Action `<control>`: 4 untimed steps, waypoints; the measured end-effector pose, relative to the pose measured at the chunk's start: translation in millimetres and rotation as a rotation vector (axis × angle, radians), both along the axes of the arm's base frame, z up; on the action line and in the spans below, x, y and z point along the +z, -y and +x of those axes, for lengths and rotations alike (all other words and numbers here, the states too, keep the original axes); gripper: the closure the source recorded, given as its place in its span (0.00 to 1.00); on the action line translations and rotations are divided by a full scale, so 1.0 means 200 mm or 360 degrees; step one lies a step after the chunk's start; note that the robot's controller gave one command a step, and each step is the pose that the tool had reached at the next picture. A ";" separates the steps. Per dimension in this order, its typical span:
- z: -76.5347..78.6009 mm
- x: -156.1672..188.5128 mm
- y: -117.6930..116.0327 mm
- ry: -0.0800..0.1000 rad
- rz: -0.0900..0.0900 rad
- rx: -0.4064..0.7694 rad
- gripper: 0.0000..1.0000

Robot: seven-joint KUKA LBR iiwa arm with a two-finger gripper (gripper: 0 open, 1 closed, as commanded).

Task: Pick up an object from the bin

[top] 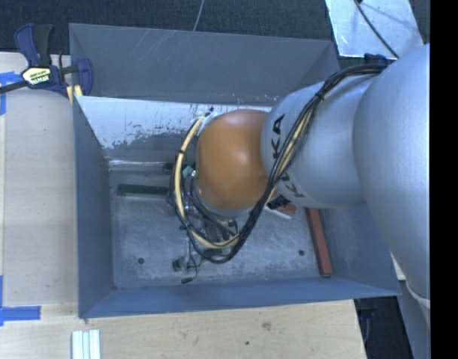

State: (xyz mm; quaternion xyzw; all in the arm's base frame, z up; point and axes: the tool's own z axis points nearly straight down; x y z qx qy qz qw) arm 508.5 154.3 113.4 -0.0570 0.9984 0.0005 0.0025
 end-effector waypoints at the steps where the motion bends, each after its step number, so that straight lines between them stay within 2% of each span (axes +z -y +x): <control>1: -0.04 0.07 0.15 -0.0001 -0.0002 0.0015 0.00; 2: -0.04 -0.04 0.15 -0.0007 -0.0001 -0.0081 0.00; 3: -0.05 -0.17 0.16 -0.0008 -0.0003 0.0244 0.00; 4: -0.08 -0.21 0.15 -0.0006 0.0000 -0.0201 1.00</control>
Offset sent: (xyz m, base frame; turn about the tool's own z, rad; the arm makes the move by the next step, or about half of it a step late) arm -0.0096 -0.0296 -0.0134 0.0604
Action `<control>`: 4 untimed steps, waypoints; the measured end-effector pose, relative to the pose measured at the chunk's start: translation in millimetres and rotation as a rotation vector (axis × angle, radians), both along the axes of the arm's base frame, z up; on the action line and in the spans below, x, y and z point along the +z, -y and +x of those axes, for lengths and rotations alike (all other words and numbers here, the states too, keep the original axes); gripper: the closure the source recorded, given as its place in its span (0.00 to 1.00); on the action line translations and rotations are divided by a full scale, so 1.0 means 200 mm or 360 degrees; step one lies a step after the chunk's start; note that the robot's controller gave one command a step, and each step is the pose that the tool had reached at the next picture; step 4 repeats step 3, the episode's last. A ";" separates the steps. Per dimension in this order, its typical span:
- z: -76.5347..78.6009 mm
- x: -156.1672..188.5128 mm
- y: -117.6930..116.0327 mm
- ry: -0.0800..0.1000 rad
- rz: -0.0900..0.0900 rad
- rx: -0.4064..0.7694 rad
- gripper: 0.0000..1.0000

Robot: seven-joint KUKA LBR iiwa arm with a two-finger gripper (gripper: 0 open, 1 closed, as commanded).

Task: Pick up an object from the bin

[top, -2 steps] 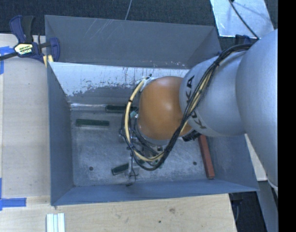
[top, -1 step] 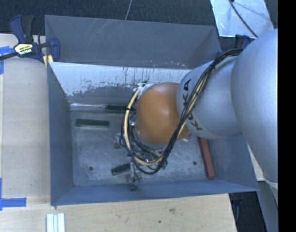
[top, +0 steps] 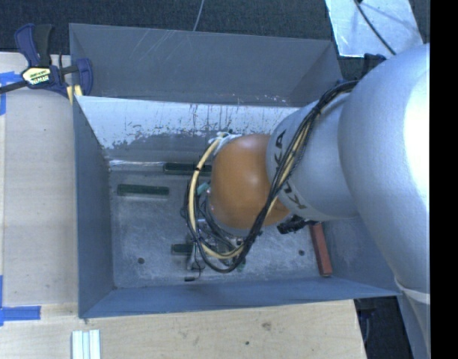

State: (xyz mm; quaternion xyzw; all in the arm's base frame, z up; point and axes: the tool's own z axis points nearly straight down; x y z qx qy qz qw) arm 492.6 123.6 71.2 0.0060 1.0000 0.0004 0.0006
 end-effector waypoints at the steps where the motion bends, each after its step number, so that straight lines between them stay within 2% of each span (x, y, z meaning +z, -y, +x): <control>1: 0.00 0.00 0.00 0.0000 0.0000 0.0000 1.00; 4: -0.01 0.09 0.00 -0.0009 -0.0002 -0.0002 1.00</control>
Offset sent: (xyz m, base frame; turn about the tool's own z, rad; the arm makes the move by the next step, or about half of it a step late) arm 0.0003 0.0000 0.0336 0.0000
